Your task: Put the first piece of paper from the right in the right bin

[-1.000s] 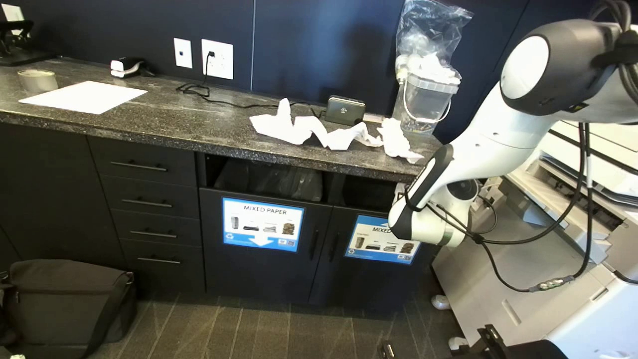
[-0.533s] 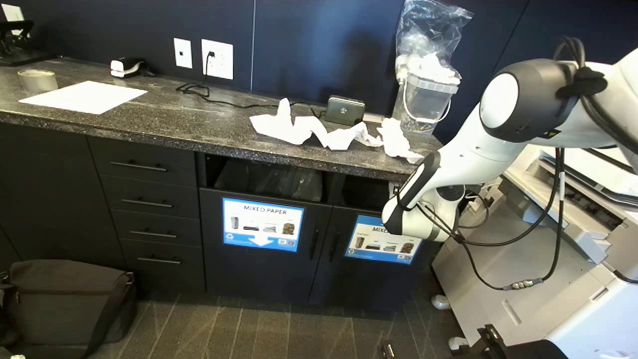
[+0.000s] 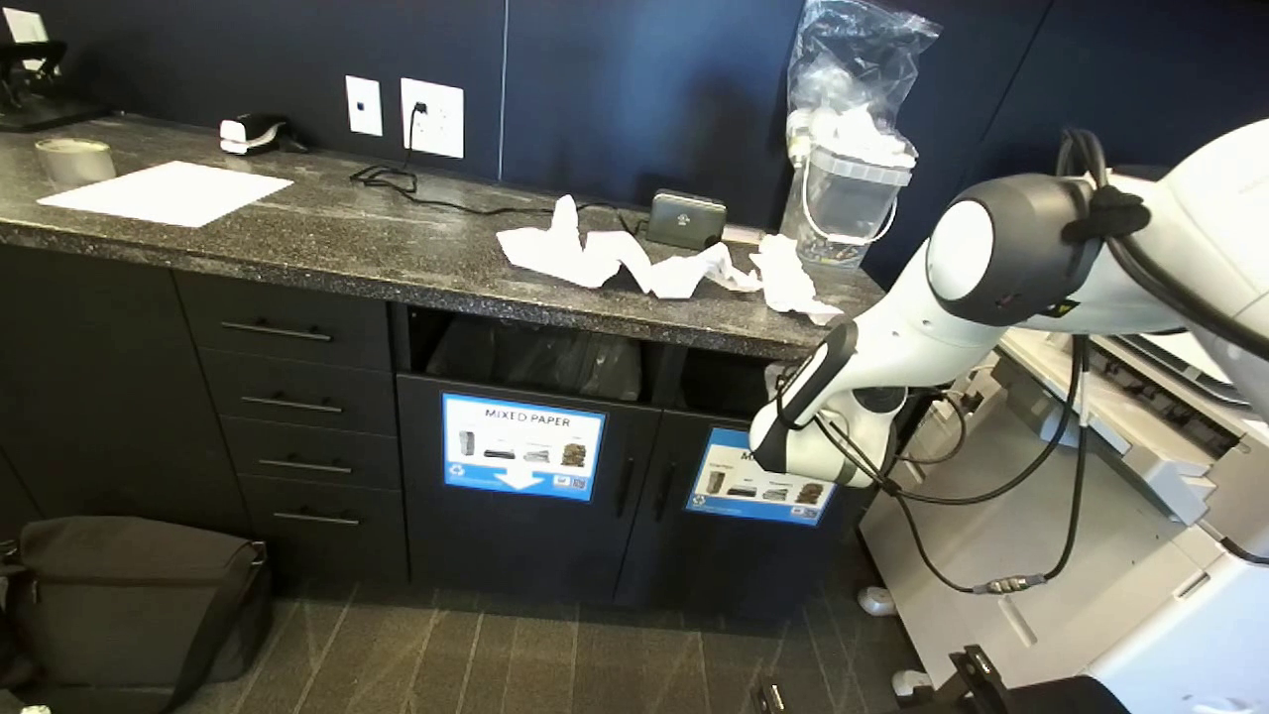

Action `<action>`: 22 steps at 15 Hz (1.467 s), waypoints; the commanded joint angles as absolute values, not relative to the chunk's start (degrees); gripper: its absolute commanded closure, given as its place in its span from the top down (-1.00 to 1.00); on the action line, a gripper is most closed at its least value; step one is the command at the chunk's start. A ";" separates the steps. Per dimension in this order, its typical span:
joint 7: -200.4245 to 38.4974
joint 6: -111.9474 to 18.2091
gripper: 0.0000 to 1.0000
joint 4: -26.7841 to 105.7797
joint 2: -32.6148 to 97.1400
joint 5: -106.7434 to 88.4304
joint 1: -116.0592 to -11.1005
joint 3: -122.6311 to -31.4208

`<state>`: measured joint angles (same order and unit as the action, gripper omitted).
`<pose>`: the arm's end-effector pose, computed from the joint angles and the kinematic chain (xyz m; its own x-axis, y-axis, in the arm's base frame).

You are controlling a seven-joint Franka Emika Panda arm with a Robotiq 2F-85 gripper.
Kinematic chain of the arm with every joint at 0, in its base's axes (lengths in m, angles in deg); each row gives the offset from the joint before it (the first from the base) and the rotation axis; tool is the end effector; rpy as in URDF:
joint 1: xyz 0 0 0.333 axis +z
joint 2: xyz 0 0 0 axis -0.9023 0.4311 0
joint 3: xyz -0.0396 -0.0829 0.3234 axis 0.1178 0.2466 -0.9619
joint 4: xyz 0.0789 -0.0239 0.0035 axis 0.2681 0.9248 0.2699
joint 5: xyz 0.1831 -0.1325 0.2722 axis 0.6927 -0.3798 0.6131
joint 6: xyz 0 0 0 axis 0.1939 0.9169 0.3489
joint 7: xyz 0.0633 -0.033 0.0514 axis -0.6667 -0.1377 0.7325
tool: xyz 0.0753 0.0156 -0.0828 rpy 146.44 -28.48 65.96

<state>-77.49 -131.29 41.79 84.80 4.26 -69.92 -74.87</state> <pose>0.6476 -0.1381 0.0820 0.5364 -0.1514 0.8303 -0.3149 -0.9487 0.0304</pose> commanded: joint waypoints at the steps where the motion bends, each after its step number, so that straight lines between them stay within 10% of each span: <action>1: -77.73 -131.35 -0.76 35.05 88.64 5.77 -69.89 -74.70; 12: -77.92 -130.46 -0.78 30.08 91.87 5.65 -70.38 -75.12; 13: -77.66 -130.36 -0.28 30.43 91.70 5.99 -70.11 -74.85; 22: -77.80 -131.67 0.93 32.14 91.29 6.25 -69.69 -74.90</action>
